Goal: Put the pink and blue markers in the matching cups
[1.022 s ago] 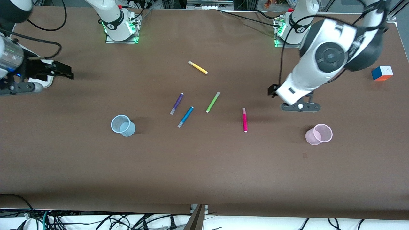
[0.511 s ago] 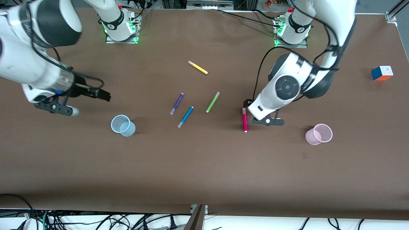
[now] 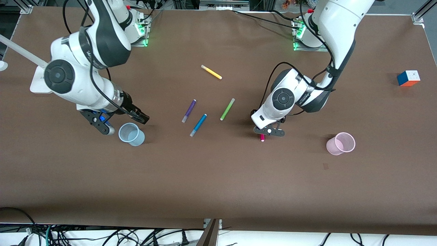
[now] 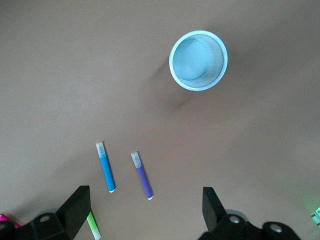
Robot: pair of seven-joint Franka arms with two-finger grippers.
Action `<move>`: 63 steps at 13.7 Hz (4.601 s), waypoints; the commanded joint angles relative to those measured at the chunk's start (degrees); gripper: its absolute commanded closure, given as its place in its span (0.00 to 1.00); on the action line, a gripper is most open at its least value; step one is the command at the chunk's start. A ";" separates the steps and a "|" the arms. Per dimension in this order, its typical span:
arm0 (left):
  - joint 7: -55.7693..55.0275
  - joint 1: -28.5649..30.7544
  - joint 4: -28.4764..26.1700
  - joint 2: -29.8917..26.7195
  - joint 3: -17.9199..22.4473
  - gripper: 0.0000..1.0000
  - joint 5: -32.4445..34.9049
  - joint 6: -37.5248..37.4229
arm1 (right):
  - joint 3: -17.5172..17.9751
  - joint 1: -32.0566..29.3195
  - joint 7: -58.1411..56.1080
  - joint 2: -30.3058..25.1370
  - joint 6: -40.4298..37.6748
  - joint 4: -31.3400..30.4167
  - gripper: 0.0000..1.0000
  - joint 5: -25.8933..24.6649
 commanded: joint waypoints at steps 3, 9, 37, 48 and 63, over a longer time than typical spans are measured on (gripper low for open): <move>-1.58 -0.58 -1.99 2.28 0.12 0.00 5.21 5.41 | -0.42 0.24 1.45 0.40 -0.46 0.78 0.01 1.08; -2.20 -1.89 -2.61 1.93 0.04 0.80 8.29 5.59 | -0.42 0.24 0.66 0.57 -1.34 0.51 0.01 0.73; 62.19 4.61 28.13 1.92 4.95 1.00 39.81 -62.00 | -0.42 15.80 10.59 25.27 30.38 1.13 0.01 0.46; 67.77 7.67 27.98 8.61 4.96 1.00 51.53 -48.56 | -0.42 16.85 8.83 26.60 30.47 1.13 1.00 0.55; 66.88 9.88 26.30 9.75 4.96 0.00 42.83 -47.93 | -23.16 15.88 -26.13 -0.03 0.84 -6.15 1.00 1.25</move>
